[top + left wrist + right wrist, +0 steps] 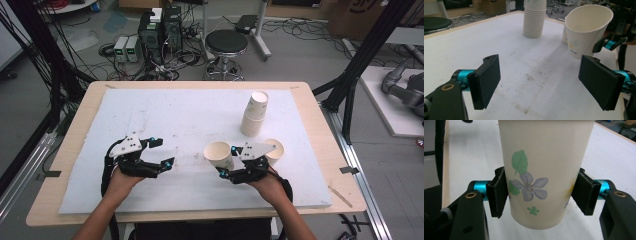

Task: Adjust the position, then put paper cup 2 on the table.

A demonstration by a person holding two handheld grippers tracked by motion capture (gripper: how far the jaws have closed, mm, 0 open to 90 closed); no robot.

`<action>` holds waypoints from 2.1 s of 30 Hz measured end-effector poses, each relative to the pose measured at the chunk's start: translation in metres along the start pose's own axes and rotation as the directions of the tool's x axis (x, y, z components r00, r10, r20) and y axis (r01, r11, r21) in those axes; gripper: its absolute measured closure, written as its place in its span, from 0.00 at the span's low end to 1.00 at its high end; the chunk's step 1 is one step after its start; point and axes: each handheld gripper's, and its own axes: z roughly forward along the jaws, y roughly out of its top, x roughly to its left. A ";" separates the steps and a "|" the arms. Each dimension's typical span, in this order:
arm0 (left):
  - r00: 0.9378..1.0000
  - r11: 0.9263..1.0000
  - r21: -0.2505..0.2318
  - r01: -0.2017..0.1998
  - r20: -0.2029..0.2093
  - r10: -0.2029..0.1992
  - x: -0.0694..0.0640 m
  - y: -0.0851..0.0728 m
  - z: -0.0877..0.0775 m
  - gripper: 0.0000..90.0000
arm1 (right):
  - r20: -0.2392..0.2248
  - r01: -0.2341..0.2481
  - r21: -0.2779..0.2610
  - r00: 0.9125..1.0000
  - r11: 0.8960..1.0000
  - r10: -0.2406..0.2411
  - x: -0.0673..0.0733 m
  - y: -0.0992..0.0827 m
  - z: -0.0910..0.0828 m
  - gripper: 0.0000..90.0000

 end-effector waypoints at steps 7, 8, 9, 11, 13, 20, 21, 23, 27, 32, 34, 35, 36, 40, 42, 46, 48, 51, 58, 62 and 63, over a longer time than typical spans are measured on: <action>0.999 1.000 -0.011 0.004 -0.041 -0.004 0.003 -0.011 -0.003 0.20 | 0.032 -0.023 -0.046 0.999 0.999 0.024 -0.003 -0.003 -0.004 0.40; 0.999 1.000 -0.011 0.004 -0.040 -0.004 0.003 -0.011 -0.004 0.20 | 0.037 -0.029 -0.050 0.999 0.998 0.031 -0.003 -0.003 -0.004 0.40; 0.999 1.000 -0.010 -0.001 -0.045 0.000 0.004 -0.011 -0.005 0.20 | 0.044 -0.027 -0.055 0.999 0.998 0.029 -0.004 -0.003 -0.004 0.40; 0.999 1.000 -0.022 0.001 -0.051 -0.002 0.005 -0.011 -0.007 0.21 | 0.064 -0.037 -0.062 0.997 0.997 0.041 -0.004 -0.003 -0.004 0.40; 0.998 0.999 -0.035 0.006 -0.064 -0.008 0.007 -0.012 -0.009 0.21 | 0.080 -0.044 -0.074 0.996 0.996 0.049 -0.005 -0.002 -0.004 0.40; 0.996 0.999 -0.042 0.002 -0.087 -0.006 0.009 -0.014 -0.016 0.21 | 0.132 -0.089 -0.156 0.985 0.984 0.110 -0.010 -0.002 -0.007 0.40; 0.996 0.999 -0.044 0.003 -0.089 -0.006 0.010 -0.014 -0.016 0.21 | 0.135 -0.090 -0.157 0.984 0.983 0.112 -0.011 -0.002 -0.008 0.40; 0.995 0.999 -0.048 0.002 -0.095 -0.007 0.010 -0.015 -0.018 0.21 | 0.135 -0.093 -0.158 0.984 0.983 0.115 -0.012 -0.002 -0.007 0.40; 0.994 0.999 -0.044 0.005 -0.106 -0.009 0.011 -0.018 -0.021 0.21 | 0.131 -0.098 -0.165 0.984 0.981 0.121 -0.012 -0.001 -0.005 0.40; 0.993 0.998 -0.057 0.012 -0.113 -0.018 0.012 -0.019 -0.027 0.21 | 0.141 -0.103 -0.172 0.982 0.980 0.128 -0.012 0.003 0.001 0.40; 0.993 0.998 -0.062 0.012 -0.117 -0.019 0.013 -0.018 -0.029 0.21 | 0.141 -0.107 -0.174 0.981 0.979 0.132 -0.011 0.004 0.003 0.40; 0.993 0.998 -0.064 0.012 -0.119 -0.019 0.012 -0.018 -0.029 0.21 | 0.142 -0.102 -0.172 0.982 0.980 0.127 -0.011 0.004 0.004 0.40; 0.993 0.998 -0.063 0.009 -0.118 -0.017 0.012 -0.018 -0.029 0.21 | 0.143 -0.100 -0.173 0.982 0.980 0.125 -0.011 0.005 0.004 0.40; 0.993 0.998 -0.063 0.008 -0.115 -0.016 0.013 -0.017 -0.028 0.22 | 0.136 -0.098 -0.170 0.983 0.981 0.122 -0.010 0.007 0.005 0.40; 0.993 0.998 -0.067 0.013 -0.114 -0.020 0.014 -0.017 -0.028 0.21 | 0.138 -0.096 -0.167 0.983 0.981 0.119 -0.010 0.009 0.006 0.40; 0.993 0.998 -0.063 0.006 -0.121 -0.013 0.014 -0.018 -0.031 0.22 | 0.133 -0.088 -0.173 0.985 0.981 0.112 -0.011 0.015 0.010 0.40; 0.992 0.998 -0.068 0.005 -0.126 -0.014 0.015 -0.018 -0.033 0.22 | 0.131 -0.089 -0.173 0.985 0.981 0.112 -0.012 0.018 0.014 0.40; 0.991 0.997 -0.077 0.010 -0.133 -0.020 0.018 -0.018 -0.035 0.22 | 0.123 -0.087 -0.175 0.986 0.981 0.109 -0.013 0.024 0.022 0.40; 0.988 0.996 -0.085 0.014 -0.150 -0.027 0.022 -0.018 -0.042 0.22 | 0.127 -0.072 -0.169 0.987 0.983 0.094 -0.018 0.042 0.046 0.40; 0.987 0.996 -0.087 0.014 -0.158 -0.028 0.021 -0.019 -0.044 0.22 | 0.121 -0.055 -0.169 0.990 0.984 0.076 -0.019 0.054 0.061 0.40; 0.987 0.996 -0.088 0.014 -0.159 -0.028 0.021 -0.019 -0.044 0.22 | 0.120 -0.059 -0.168 0.990 0.984 0.080 -0.019 0.056 0.064 0.40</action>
